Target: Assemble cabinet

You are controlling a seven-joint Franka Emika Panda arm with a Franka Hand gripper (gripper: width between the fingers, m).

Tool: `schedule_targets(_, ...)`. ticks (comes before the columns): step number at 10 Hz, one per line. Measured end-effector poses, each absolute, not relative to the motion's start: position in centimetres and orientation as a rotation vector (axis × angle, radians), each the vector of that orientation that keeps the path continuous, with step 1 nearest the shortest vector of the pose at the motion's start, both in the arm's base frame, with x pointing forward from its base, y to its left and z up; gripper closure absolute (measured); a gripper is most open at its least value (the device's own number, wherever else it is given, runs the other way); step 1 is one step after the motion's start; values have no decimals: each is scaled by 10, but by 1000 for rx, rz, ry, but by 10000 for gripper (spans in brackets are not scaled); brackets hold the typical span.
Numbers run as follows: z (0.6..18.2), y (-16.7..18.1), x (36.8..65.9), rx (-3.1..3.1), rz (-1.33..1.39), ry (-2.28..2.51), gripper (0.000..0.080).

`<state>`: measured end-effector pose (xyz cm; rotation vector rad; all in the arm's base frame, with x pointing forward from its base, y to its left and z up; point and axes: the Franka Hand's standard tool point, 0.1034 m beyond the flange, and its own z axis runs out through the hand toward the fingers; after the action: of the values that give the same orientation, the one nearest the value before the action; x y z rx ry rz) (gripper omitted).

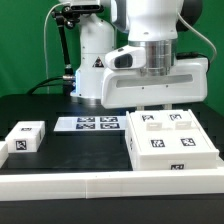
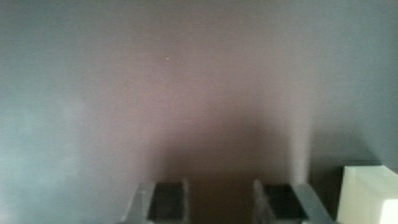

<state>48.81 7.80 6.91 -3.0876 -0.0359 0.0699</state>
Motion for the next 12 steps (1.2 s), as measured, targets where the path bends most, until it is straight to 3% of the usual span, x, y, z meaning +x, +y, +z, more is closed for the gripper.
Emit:
schedule_targets(2, 90, 78, 499, -3087, 105, -39, 623)
schedule_targets(6, 84, 78, 496, -3087, 104, -40, 624)
schedule_targets(7, 95, 75, 495, -3089, 133, -39, 624)
schedule_targets(8, 123, 66, 498, -3089, 198, -56, 624)
schedule_targets(9, 133, 66, 508, -3087, 198, -56, 628)
schedule_targets(12, 131, 66, 507, -3087, 194, -58, 651)
